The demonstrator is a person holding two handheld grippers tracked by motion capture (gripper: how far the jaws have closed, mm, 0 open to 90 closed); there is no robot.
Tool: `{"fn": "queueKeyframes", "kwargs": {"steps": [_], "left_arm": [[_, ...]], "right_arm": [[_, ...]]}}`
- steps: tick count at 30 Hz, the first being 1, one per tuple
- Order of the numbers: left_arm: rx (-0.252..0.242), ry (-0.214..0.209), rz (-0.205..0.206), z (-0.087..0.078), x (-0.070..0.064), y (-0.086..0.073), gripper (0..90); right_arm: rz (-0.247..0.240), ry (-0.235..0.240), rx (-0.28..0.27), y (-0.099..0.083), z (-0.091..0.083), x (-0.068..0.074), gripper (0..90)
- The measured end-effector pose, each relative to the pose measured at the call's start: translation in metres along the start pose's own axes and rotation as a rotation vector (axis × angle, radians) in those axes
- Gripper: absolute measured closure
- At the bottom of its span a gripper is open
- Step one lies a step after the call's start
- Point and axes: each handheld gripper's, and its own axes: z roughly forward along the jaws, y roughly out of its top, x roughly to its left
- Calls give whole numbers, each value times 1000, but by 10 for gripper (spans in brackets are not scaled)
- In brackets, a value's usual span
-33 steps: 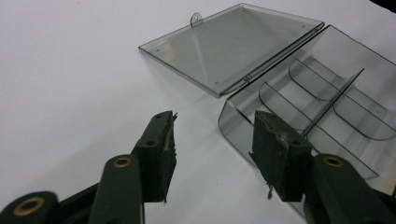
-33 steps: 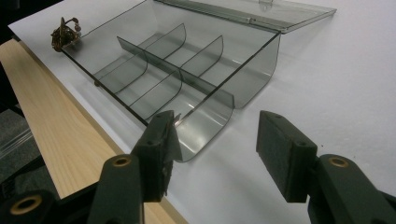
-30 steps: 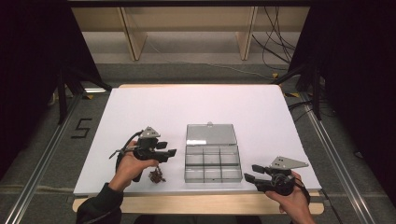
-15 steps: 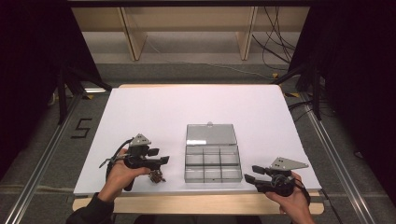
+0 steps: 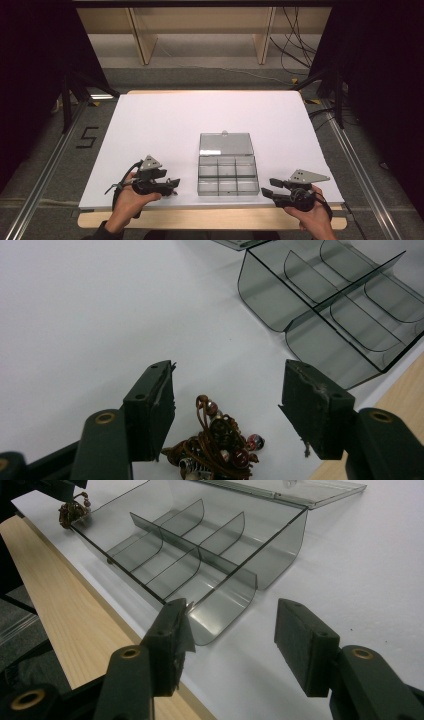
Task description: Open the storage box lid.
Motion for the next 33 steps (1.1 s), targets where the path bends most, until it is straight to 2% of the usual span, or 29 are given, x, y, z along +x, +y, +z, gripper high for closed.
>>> {"fn": "queueKeyframes", "kwargs": {"steps": [1,2,6,9,10,11,12,16,17,19,21,26,27,33], "left_arm": [[0,0,0,0,0,0,371],[4,-3,2,0,1,-1,371],[15,0,-17,0,0,-4,364],[27,-10,-12,1,-1,-7,357],[30,-3,-22,1,-2,-8,357],[42,-15,-18,1,-1,-8,355],[61,-8,3,1,-1,-10,353],[52,4,-30,4,-4,-13,352],[64,20,-14,3,-4,-13,351],[67,14,-6,4,-4,-15,351],[69,26,-12,4,-5,-16,351],[77,37,-14,4,-3,-18,352],[75,39,-19,5,-3,-18,352],[87,52,-19,6,-2,-21,373]], "right_arm": [[0,0,0,0,0,0,478],[35,8,6,-1,0,3,478],[19,8,8,-1,0,3,478],[22,13,4,-1,1,3,478],[21,14,3,-1,1,3,478],[12,10,-3,-1,1,2,478],[22,12,7,-1,2,3,478],[19,18,9,-1,1,4,478],[20,20,8,-1,1,4,478],[9,16,2,-2,2,2,478],[-9,11,7,-1,2,1,478],[-11,11,6,-1,2,1,478],[20,13,15,-1,2,4,478],[15,19,16,-1,1,4,478]]}}
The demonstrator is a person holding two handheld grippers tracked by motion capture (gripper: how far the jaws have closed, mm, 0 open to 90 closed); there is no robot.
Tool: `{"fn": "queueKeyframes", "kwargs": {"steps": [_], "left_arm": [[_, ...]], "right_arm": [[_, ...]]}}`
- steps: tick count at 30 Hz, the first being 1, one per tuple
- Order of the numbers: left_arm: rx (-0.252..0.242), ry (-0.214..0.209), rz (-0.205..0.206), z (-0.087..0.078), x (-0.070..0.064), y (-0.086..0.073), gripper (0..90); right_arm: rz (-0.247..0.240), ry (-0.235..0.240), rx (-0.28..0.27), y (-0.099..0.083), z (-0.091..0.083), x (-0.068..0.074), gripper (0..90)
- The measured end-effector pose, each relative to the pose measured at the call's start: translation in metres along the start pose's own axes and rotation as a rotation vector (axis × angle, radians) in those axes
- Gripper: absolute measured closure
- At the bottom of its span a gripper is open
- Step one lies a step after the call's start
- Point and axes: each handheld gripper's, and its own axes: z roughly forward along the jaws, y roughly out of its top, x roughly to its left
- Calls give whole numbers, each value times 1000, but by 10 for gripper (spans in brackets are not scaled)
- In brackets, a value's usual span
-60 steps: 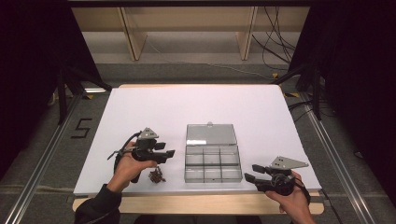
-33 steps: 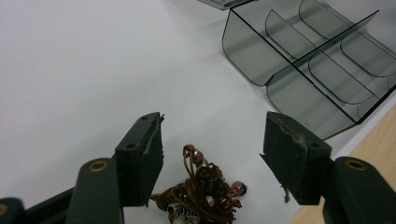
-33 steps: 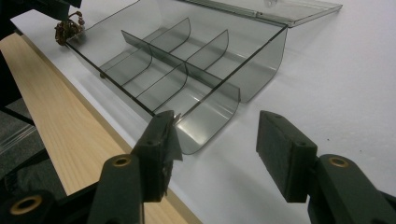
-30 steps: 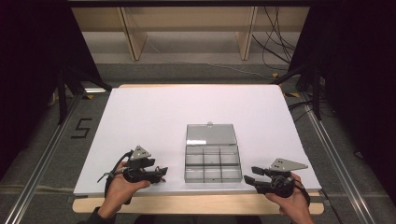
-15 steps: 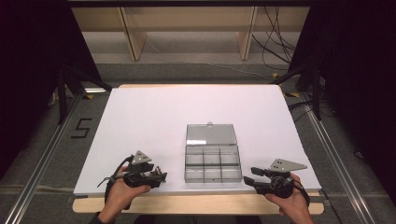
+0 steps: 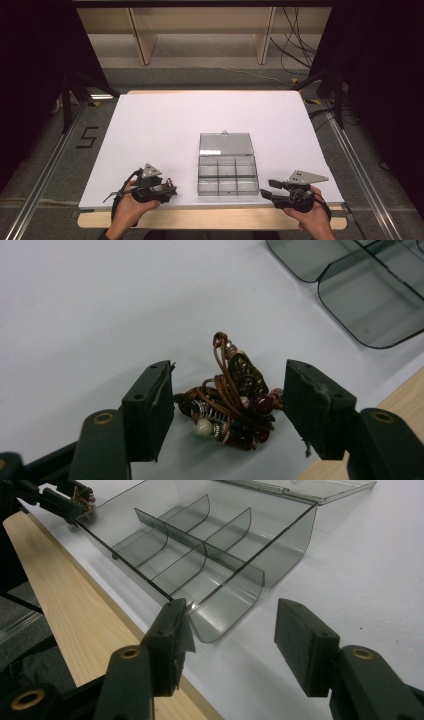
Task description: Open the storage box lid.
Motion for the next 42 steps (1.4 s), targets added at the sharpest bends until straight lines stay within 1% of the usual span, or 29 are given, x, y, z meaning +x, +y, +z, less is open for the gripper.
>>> {"fn": "queueKeyframes", "kwargs": {"steps": [3,4,5,8,10,11,13,15,17,18,19,20,21,22,24,26,27,28,29,30,31,34,35,36,37,38,39,40,42], "left_arm": [[2,-1,0,-1,0,-1,398],[4,1,8,-1,0,-2,420],[7,1,12,-2,1,-3,442],[3,-8,2,-2,2,-5,457],[5,-9,6,-1,2,-6,466],[13,-4,20,0,1,-6,467],[12,-3,23,1,1,-6,466],[14,3,41,1,0,-5,467],[11,7,40,2,0,-5,466],[2,10,18,3,-3,-5,463],[15,19,26,3,-3,-5,439],[11,25,32,4,-4,-5,439],[12,17,11,7,-5,-5,413],[15,23,15,8,-7,-5,397],[19,48,50,9,-8,-4,385],[12,50,48,10,-10,-2,379],[2,76,41,13,-11,-2,366],[2,76,41,13,-11,-2,360],[15,52,52,12,-10,-1,360],[-2,61,55,14,-10,-1,360],[9,49,74,14,-11,0,374],[-8,59,70,15,-11,0,390],[-8,53,80,16,-10,0,394],[-8,53,80,16,-10,0,410],[-13,43,91,15,-10,0,410],[-18,51,125,16,-9,1,426],[-7,49,138,15,-9,2,439],[-7,49,138,15,-9,2,500],[-10,48,150,15,-8,2,504]], "right_arm": [[-6,-3,-5,0,1,-1,478],[8,-6,-1,0,1,0,478],[6,-4,-1,0,1,0,478],[2,-4,-2,0,1,0,478],[-4,-5,-5,0,1,0,478],[4,4,-5,-1,2,0,478],[7,8,-6,-1,2,0,478],[6,8,-6,-1,2,0,478],[6,8,-6,-1,2,0,478],[6,8,-6,-1,2,0,478],[7,8,-4,-1,2,0,478],[7,8,-4,-1,2,0,478],[9,12,-11,-1,3,0,478],[7,6,-3,-1,2,0,478],[8,13,-10,-1,3,0,478],[7,8,-2,-1,3,0,478],[7,6,-1,-1,3,0,478],[7,6,-1,-1,3,0,478],[6,5,1,-1,3,0,478],[5,6,1,-1,3,0,478],[5,7,0,-1,3,0,478],[9,8,0,-1,3,0,478],[-13,8,-5,-1,3,-2,478],[-13,8,-5,-1,3,-2,478],[-17,10,-6,-1,4,-3,478],[-17,6,-5,-1,3,-3,478],[-22,-3,-6,-1,4,-4,478],[-22,-3,-6,-1,4,-4,478],[-23,-2,-7,-2,3,-4,478]]}}
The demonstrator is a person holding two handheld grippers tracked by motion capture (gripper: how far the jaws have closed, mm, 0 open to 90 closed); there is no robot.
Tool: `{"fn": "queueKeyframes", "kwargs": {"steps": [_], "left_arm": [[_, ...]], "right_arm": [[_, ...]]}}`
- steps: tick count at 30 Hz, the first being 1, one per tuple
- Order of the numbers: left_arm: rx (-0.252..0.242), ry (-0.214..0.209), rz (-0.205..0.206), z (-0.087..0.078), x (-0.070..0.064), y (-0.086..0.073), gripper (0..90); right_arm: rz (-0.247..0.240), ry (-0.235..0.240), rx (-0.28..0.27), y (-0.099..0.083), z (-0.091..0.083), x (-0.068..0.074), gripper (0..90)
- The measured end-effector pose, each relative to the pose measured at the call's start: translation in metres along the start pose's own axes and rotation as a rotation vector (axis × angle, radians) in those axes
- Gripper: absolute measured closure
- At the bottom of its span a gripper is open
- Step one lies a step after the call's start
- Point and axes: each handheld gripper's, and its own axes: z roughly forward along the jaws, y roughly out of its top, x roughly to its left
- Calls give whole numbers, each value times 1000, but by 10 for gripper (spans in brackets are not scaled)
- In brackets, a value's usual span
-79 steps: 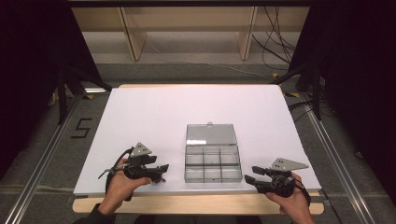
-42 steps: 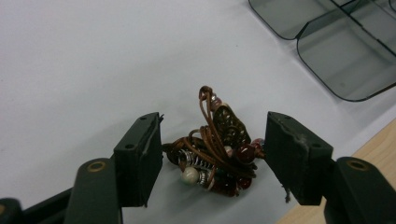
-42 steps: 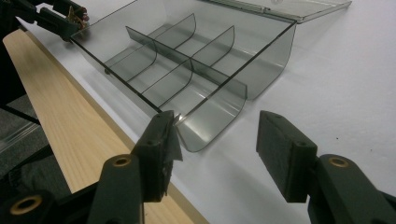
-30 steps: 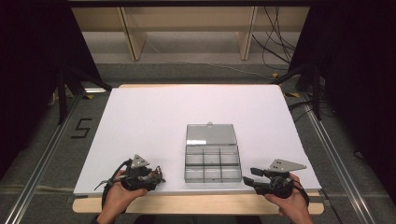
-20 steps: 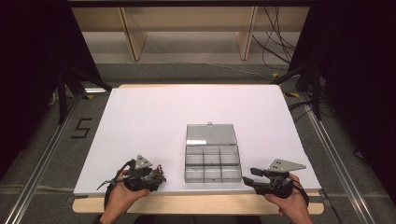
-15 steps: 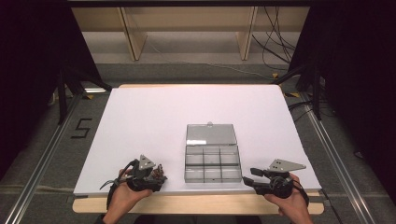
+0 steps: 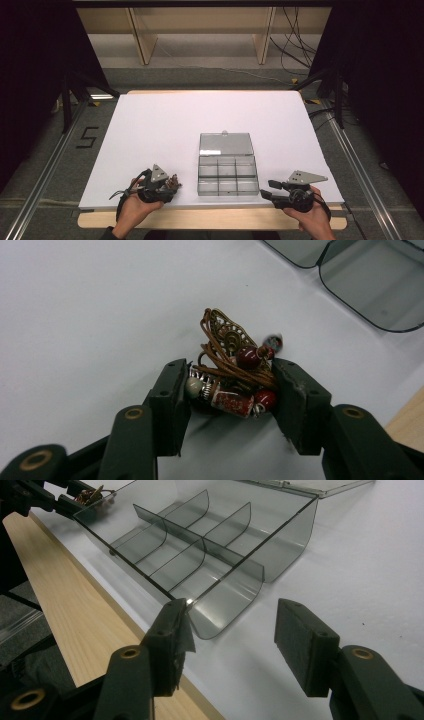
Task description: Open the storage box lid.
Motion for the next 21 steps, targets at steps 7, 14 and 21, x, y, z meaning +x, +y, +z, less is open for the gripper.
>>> {"fn": "queueKeyframes", "kwargs": {"steps": [7,14,21], "left_arm": [[-14,3,33,0,0,1,520],[-14,-9,13,-1,0,2,526],[-27,-3,55,-7,2,6,526]], "right_arm": [[11,12,3,-1,0,-1,478],[-1,11,-7,-1,0,-3,478],[32,8,-4,-2,-4,-2,479]]}}
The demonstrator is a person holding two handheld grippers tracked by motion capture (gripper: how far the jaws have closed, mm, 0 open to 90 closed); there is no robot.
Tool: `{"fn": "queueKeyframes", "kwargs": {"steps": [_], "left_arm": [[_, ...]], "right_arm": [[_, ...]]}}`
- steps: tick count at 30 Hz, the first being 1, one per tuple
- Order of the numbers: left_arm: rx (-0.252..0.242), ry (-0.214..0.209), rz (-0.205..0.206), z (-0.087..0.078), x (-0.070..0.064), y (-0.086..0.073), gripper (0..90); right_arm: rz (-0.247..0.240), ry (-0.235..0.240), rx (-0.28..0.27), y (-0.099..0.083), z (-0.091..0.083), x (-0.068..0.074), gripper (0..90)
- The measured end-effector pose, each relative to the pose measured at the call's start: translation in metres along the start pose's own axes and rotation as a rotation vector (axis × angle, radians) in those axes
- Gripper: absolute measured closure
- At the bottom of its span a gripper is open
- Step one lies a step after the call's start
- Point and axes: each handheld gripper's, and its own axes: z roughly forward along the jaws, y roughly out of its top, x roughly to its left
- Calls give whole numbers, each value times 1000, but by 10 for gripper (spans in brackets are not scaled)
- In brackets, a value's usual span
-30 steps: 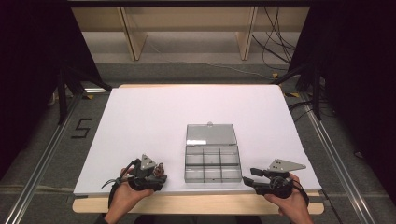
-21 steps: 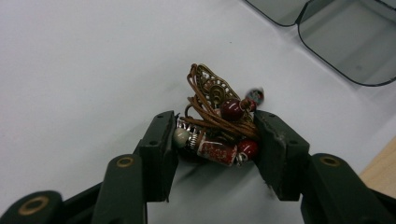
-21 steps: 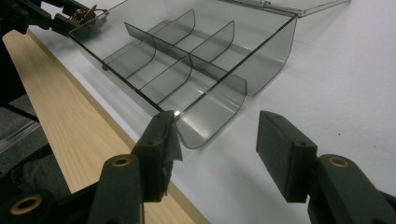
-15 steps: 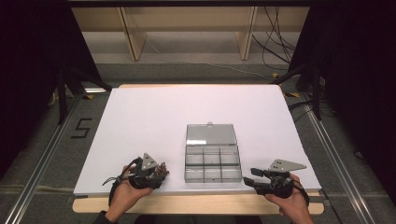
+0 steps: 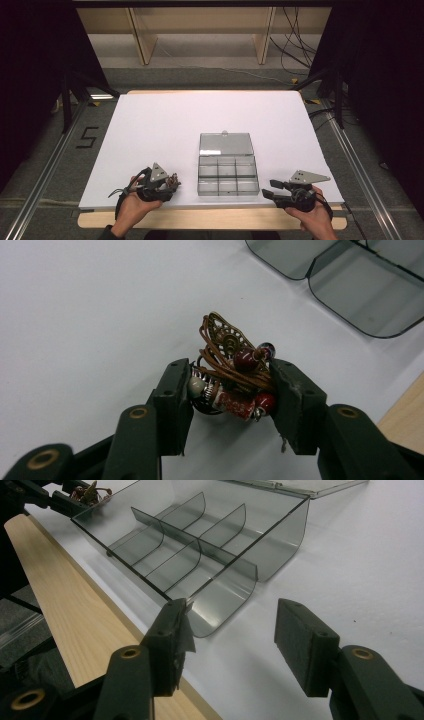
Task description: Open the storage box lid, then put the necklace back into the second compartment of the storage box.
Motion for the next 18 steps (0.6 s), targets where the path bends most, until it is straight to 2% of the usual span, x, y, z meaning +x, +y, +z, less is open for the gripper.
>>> {"fn": "queueKeyframes", "kwargs": {"steps": [2,4,7,10,11,14,15,17,18], "left_arm": [[2,-14,-31,-2,-2,0,527],[-12,-17,3,-4,-1,1,526],[-18,-21,0,-6,-1,2,526],[-16,-31,-30,-10,-2,2,526],[-12,-37,-28,-10,-1,2,526],[-22,-45,-49,-11,-2,3,526],[-17,-46,-11,-12,0,4,526],[-23,-54,-31,-12,-2,5,526],[-28,-56,-6,-13,-2,6,526]], "right_arm": [[10,2,5,0,0,1,478],[13,5,-1,0,0,1,478],[14,0,-1,0,0,2,478],[6,-4,-1,0,1,2,478],[-27,-9,-10,0,1,0,478],[-15,-2,-8,0,1,0,476],[-12,0,-8,0,0,0,470],[-13,-7,-4,0,-1,-1,456],[-6,-19,-11,0,1,-1,437]]}}
